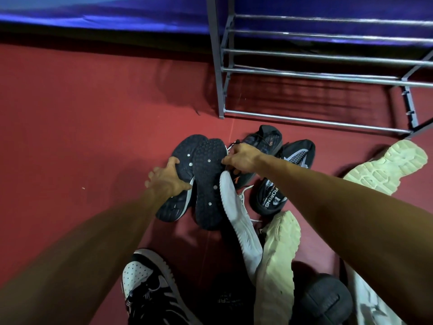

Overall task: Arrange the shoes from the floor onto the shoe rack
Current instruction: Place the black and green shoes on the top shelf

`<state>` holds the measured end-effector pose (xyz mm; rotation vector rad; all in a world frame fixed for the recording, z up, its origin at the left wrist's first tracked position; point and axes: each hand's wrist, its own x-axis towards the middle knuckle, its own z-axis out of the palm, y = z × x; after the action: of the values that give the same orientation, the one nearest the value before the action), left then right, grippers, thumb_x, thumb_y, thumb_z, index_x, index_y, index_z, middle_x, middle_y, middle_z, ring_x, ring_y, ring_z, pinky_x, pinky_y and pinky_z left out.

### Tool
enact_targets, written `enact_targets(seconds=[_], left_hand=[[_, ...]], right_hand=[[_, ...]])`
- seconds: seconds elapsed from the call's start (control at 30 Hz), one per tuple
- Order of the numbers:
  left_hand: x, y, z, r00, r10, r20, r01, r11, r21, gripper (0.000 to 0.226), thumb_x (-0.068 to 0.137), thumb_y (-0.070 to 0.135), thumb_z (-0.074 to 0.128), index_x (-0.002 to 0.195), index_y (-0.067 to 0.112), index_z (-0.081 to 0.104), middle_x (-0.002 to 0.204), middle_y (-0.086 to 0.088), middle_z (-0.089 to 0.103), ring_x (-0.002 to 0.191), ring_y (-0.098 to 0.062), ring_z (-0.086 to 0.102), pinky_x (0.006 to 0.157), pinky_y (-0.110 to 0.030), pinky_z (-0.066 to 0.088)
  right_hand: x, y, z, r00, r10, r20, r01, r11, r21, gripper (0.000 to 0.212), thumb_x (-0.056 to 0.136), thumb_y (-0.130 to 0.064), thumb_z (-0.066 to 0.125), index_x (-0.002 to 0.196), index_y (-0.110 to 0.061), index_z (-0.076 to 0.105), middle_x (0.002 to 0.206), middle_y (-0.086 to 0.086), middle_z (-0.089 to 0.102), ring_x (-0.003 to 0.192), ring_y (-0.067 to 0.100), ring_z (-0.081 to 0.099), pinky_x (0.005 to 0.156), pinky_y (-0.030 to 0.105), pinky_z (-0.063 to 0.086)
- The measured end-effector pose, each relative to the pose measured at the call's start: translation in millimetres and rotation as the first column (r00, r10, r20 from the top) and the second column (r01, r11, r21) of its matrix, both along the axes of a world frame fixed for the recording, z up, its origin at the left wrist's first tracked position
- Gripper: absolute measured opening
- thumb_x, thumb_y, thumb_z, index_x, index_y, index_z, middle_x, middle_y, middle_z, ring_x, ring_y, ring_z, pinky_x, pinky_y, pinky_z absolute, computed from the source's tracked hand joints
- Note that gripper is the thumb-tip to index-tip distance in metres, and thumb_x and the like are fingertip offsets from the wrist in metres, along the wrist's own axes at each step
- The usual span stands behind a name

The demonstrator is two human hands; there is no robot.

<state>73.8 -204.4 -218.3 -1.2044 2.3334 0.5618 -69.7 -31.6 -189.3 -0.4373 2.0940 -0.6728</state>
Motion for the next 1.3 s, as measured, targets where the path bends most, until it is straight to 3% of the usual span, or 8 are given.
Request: enact_targets(seconds=[0.13,0.37,0.57,0.8,0.9,1.03,1.13,1.3], left_hand=[[7.2,-3.6,2.5,0.999,0.009,-0.042,-0.004,0.993,0.121,0.085,0.07,0.044,0.084,0.136,0.041,0.03,0.121,-0.008,0.061,0.111,-0.034,0.059,0.099,-0.047,0.049],[5.7,-1.2,17.0,0.993,0.008,-0.115,-0.01,1.0,-0.018,0.07,0.069,0.039,0.078,0.128,0.044,0.039,0.114,-0.008,0.062,0.104,-0.035,0.06,0.087,-0.037,0.051],[0.0,2.2,26.7,0.971,0.057,-0.231,-0.064,0.998,-0.021,0.083,0.062,0.043,0.079,0.13,0.041,0.03,0.117,-0.012,0.057,0.105,-0.039,0.06,0.091,-0.04,0.051],[-3.8,6.6,46.2,0.943,0.104,-0.317,-0.121,0.992,-0.033,0.086,0.058,0.045,0.083,0.125,0.02,0.034,0.12,-0.015,0.058,0.109,-0.039,0.057,0.081,-0.037,0.043],[-11.3,19.6,59.9,0.933,0.111,-0.342,-0.115,0.993,0.008,0.081,0.057,0.044,0.082,0.121,0.02,0.038,0.115,-0.011,0.058,0.1,-0.032,0.056,0.079,-0.036,0.045],[-22.9,42.5,82.5,0.908,0.076,-0.412,-0.06,0.997,0.053,0.079,0.055,0.046,0.078,0.121,0.023,0.04,0.109,-0.004,0.061,0.095,-0.027,0.058,0.079,-0.035,0.048],[-32.8,63.7,97.7,0.876,0.068,-0.477,-0.001,0.99,0.138,0.078,0.051,0.046,0.076,0.119,0.029,0.041,0.1,0.0,0.066,0.091,-0.022,0.064,0.076,-0.033,0.052],[-61.1,106.8,124.3,0.854,0.043,-0.519,0.144,0.938,0.316,0.077,0.051,0.04,0.078,0.118,0.03,0.04,0.092,0.0,0.072,0.076,-0.014,0.07,0.06,-0.027,0.05]], right_hand=[[-1.6,4.1,5.0,1.0,-0.011,0.007,0.011,1.0,-0.02,0.03,0.097,-0.033,0.062,0.102,-0.004,0.069,0.104,0.014,0.076,0.096,0.028,0.072,0.083,0.037,0.055],[-5.8,20.7,20.1,0.999,-0.028,-0.019,0.027,0.999,-0.037,0.03,0.094,-0.028,0.064,0.102,0.0,0.07,0.104,0.018,0.075,0.081,0.026,0.068,0.082,0.041,0.058],[-6.0,48.1,35.6,0.997,-0.06,-0.053,0.057,0.997,-0.053,0.023,0.094,-0.028,0.065,0.094,-0.006,0.065,0.1,0.019,0.075,0.075,0.024,0.065,0.07,0.035,0.054],[6.9,91.0,55.3,0.994,-0.059,-0.095,0.055,0.997,-0.045,0.033,0.096,-0.026,0.061,0.104,0.005,0.071,0.094,0.015,0.071,0.083,0.024,0.061,0.072,0.032,0.048],[12.7,108.1,62.6,0.993,-0.065,-0.098,0.061,0.997,-0.043,0.033,0.095,-0.025,0.061,0.104,0.005,0.073,0.1,0.014,0.075,0.08,0.023,0.062,0.072,0.033,0.05],[17.5,128.4,69.3,0.987,-0.096,-0.131,0.091,0.995,-0.045,0.021,0.093,-0.027,0.064,0.082,-0.01,0.067,0.088,0.011,0.073,0.07,0.019,0.065,0.059,0.026,0.05],[16.1,142.5,81.2,0.979,-0.14,-0.147,0.131,0.989,-0.07,0.017,0.092,-0.024,0.065,0.078,-0.014,0.065,0.087,0.014,0.073,0.075,0.022,0.065,0.075,0.04,0.059],[3.3,165.6,107.9,0.957,-0.245,-0.158,0.227,0.966,-0.12,0.02,0.09,-0.021,0.065,0.092,-0.002,0.07,0.085,0.012,0.071,0.078,0.025,0.066,0.069,0.036,0.053]])
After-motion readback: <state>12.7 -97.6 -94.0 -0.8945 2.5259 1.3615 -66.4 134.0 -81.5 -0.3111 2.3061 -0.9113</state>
